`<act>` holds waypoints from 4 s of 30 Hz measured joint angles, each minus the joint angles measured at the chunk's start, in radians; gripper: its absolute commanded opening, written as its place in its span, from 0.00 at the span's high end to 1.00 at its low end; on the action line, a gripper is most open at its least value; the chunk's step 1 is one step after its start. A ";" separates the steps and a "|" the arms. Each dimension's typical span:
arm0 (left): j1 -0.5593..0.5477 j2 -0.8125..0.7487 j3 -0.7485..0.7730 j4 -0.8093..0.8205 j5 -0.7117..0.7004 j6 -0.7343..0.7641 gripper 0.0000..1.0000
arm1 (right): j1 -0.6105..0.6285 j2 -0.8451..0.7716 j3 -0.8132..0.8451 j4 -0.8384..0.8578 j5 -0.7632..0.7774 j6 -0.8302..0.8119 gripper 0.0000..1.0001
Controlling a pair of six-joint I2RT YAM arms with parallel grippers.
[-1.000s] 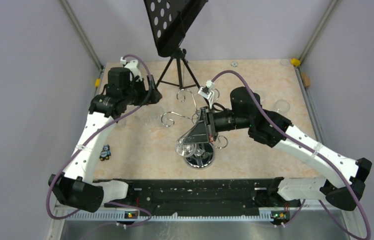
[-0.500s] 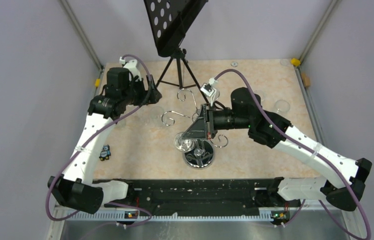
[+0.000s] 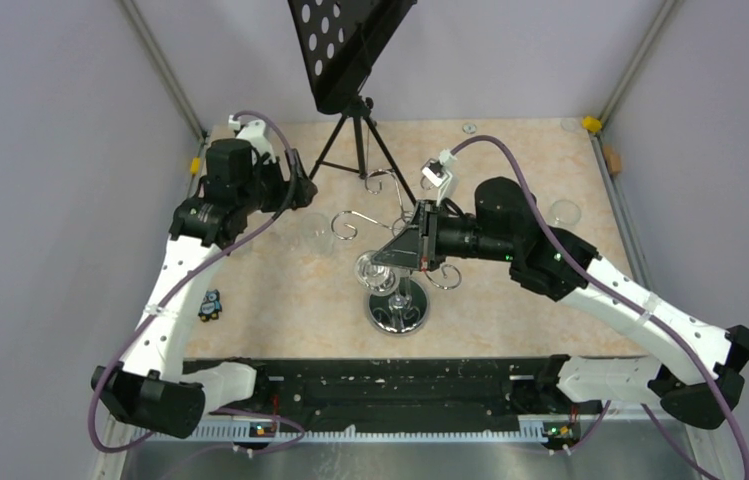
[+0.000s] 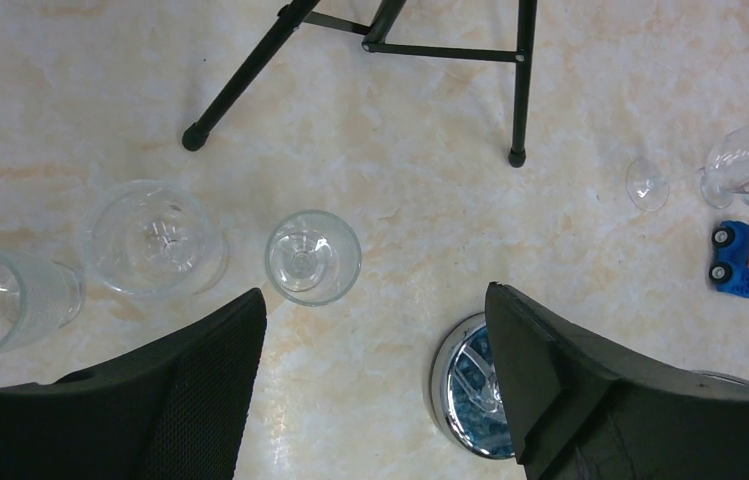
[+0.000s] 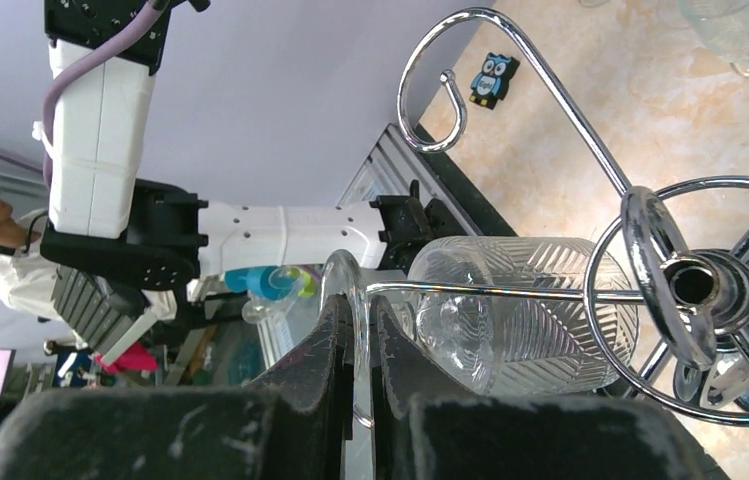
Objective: Take the wine glass off the wine glass rack
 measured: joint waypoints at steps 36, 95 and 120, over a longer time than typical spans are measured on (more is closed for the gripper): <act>0.018 -0.163 -0.042 0.069 -0.070 -0.058 0.16 | -0.041 -0.104 -0.050 -0.106 0.080 0.179 1.00; 0.018 -0.314 -0.075 0.101 0.065 -0.113 0.16 | -0.078 -0.242 0.044 -0.456 0.141 0.472 1.00; 0.018 -0.313 -0.047 0.227 0.273 -0.237 0.17 | -0.078 -0.247 0.251 -0.280 0.086 0.467 1.00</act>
